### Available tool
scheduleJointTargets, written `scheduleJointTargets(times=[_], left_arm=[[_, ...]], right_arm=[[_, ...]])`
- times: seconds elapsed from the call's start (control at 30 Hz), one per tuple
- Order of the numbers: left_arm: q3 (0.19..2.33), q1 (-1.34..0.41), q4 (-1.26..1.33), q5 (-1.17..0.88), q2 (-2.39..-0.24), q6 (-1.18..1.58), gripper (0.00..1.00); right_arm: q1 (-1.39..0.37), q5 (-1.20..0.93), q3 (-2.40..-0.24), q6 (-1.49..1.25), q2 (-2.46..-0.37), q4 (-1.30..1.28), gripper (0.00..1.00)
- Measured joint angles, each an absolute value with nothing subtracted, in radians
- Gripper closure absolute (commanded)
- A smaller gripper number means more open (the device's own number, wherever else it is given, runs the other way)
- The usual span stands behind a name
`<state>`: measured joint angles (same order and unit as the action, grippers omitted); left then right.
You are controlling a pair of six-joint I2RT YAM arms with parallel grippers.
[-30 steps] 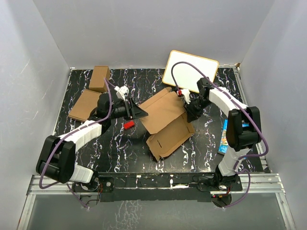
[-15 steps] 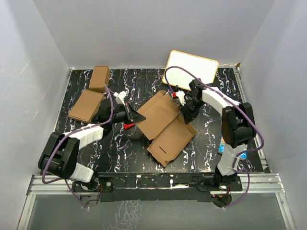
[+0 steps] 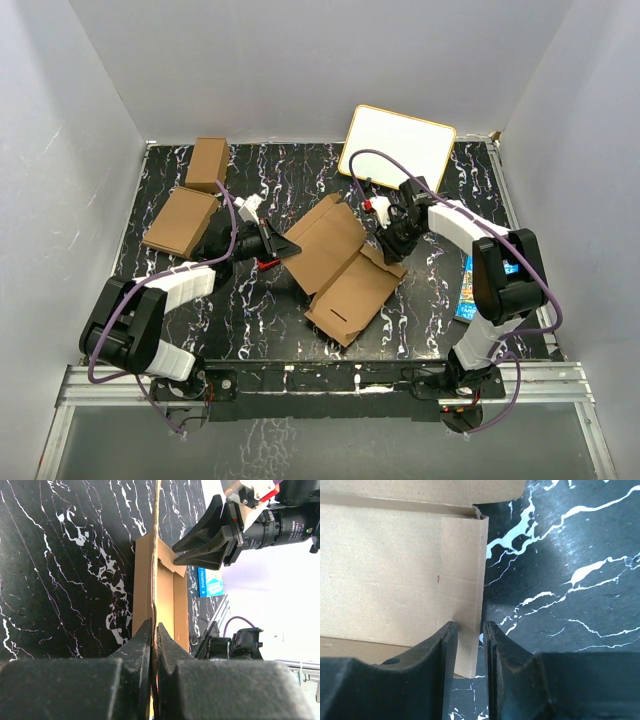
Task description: Fold the paper box
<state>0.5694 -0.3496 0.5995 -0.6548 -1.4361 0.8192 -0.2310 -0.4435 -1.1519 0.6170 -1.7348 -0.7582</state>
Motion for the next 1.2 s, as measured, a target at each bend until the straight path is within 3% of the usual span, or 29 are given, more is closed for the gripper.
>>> scheduleJointTargets(times=[0.87,1.2], left_arm=[[0.569,-0.348,0.632,-0.660,-1.436,0.819,1.00],[0.569,-0.348,0.633,-0.667,-1.436,0.813,1.00]], right_arm=[[-0.236,-0.442,-1.064,0.570,-1.710,-0.570,0.54],[-0.237,-0.444,-1.064,0.572,-1.724,-0.554,0.55]])
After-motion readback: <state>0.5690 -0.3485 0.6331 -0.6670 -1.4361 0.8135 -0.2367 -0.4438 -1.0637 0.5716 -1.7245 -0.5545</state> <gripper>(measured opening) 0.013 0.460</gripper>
